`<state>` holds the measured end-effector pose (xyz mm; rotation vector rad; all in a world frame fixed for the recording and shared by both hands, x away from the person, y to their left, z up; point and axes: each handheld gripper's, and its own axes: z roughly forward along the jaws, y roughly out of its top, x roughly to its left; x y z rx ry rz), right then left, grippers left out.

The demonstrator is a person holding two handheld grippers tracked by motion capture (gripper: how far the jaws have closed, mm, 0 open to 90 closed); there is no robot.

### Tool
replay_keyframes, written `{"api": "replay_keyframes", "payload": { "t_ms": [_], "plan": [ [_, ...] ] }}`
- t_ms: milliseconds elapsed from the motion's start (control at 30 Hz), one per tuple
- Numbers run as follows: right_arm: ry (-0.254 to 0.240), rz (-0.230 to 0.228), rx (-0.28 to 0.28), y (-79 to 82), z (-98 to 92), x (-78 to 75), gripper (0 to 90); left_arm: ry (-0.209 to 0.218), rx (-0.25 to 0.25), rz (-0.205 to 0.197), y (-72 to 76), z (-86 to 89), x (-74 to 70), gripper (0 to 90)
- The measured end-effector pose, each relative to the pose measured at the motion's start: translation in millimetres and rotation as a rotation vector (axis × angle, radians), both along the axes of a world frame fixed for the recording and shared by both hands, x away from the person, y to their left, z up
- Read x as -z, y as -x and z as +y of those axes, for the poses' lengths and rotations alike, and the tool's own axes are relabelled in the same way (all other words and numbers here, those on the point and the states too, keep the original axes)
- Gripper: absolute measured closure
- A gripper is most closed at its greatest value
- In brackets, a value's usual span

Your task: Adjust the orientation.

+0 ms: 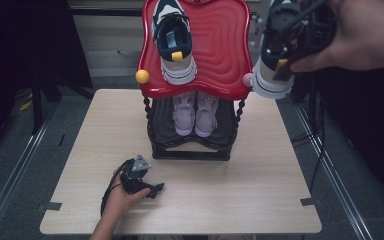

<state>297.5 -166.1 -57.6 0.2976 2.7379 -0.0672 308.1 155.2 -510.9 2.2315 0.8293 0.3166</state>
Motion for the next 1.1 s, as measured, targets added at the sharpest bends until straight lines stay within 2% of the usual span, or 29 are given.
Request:
{"api": "replay_keyframes", "payload": {
  "t_ms": [167,467,733,900,1100],
  "plan": [
    [0.011,-0.032,-0.042,-14.1,21.8,-4.2,73.5,-0.005,0.003,0.004,0.0,0.2,-0.5,0.0],
    [0.030,-0.043,-0.083,-38.7,50.7,9.3,73.5,-0.012,0.012,0.004,-0.6,0.9,-0.8,0.0],
    [0.042,-0.046,-0.110,-53.7,65.4,22.1,73.4,-0.011,0.011,0.005,-0.5,0.9,-0.6,0.0],
    [0.032,-0.043,-0.121,-61.4,68.4,30.4,73.4,-0.015,0.013,0.003,-0.6,1.0,-0.7,0.0],
    [0.044,-0.051,-0.136,-67.7,71.0,37.6,73.4,-0.016,0.013,0.003,-0.6,1.1,-0.8,0.0]
  ]
}}
